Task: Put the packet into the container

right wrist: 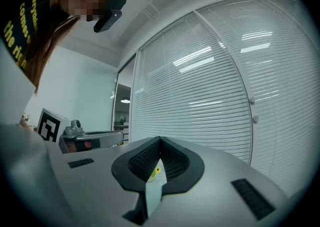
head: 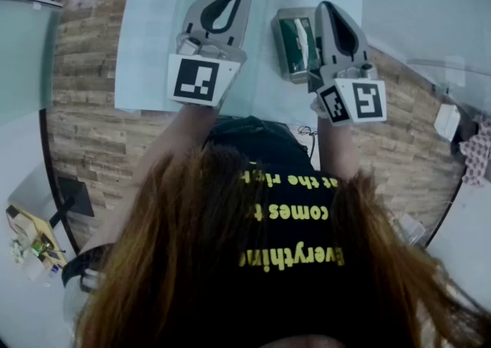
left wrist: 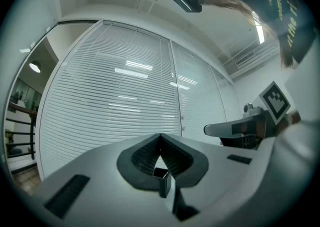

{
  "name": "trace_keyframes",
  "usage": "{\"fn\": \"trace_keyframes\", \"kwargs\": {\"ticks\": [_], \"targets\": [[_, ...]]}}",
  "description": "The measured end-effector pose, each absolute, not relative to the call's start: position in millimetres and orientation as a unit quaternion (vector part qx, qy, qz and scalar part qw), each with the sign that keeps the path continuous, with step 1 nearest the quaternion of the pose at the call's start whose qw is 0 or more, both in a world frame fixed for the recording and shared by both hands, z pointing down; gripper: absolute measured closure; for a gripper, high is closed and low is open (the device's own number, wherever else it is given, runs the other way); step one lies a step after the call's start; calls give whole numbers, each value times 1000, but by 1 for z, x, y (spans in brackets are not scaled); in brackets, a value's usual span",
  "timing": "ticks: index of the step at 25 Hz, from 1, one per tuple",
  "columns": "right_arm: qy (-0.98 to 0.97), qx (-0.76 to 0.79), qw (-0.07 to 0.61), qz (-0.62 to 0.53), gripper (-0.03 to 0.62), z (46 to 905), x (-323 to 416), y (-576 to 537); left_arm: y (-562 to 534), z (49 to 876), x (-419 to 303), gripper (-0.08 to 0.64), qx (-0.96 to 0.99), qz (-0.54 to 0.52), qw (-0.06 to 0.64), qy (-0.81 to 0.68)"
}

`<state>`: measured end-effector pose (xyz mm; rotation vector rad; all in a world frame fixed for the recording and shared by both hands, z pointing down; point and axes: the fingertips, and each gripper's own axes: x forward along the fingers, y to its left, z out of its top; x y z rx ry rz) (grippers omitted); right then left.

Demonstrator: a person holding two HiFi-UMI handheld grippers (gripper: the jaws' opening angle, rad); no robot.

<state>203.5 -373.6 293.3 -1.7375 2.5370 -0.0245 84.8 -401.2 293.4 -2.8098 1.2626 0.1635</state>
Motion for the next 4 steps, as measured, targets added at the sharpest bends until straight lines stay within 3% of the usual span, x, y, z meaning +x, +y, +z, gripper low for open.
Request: {"fn": "trace_keyframes", "kwargs": {"ticks": [4], "targets": [[824, -565, 32, -12, 571, 296, 203, -375, -400, 293, 85, 558, -910, 57, 27, 409]]}}
